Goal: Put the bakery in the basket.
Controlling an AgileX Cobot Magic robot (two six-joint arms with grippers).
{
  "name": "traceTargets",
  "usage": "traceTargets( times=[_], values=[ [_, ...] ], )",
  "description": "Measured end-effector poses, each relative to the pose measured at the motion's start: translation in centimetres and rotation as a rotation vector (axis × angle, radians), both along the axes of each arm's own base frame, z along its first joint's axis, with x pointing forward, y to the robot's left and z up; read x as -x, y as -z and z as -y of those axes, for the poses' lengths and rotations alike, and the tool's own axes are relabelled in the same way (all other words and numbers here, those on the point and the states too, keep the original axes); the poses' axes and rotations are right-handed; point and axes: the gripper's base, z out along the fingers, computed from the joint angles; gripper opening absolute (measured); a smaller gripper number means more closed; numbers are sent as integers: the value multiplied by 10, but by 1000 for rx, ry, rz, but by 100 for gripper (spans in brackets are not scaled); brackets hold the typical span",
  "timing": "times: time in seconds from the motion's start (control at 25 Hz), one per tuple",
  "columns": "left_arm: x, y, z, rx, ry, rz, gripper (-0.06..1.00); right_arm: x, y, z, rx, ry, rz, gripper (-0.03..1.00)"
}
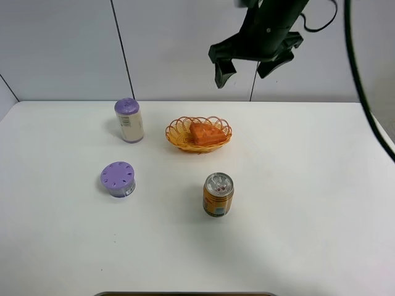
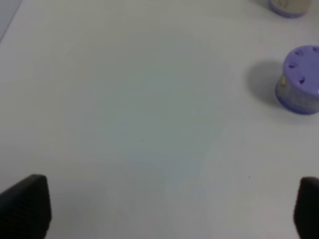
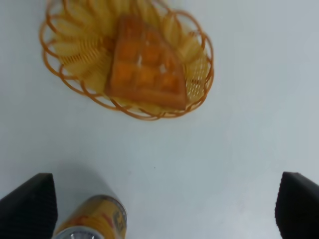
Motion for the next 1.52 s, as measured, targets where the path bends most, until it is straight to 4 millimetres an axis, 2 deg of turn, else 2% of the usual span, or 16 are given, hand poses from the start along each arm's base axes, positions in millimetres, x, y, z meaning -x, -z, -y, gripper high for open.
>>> traceTargets(
  times=[0.16,0.28,0.6,0.96,1.12,1.32,1.52],
  values=[
    [0,0,0,0,0,0,99,26,-32,15,-22,5,68,86],
    [0,0,0,0,0,0,99,51,-45,28,-33,7,85,86],
    [0,0,0,0,0,0,99,133,-45,72,-50,56,64,86],
    [0,0,0,0,0,0,99,212,-23,117,-53,80,88,86],
    [0,0,0,0,0,0,99,240,-8,147,-61,196,118,86],
    [0,0,0,0,0,0,99,282,5,180,-64,395,238,86],
    [0,0,0,0,0,0,99,315,26,192,-34,478,419,86]
  ],
)
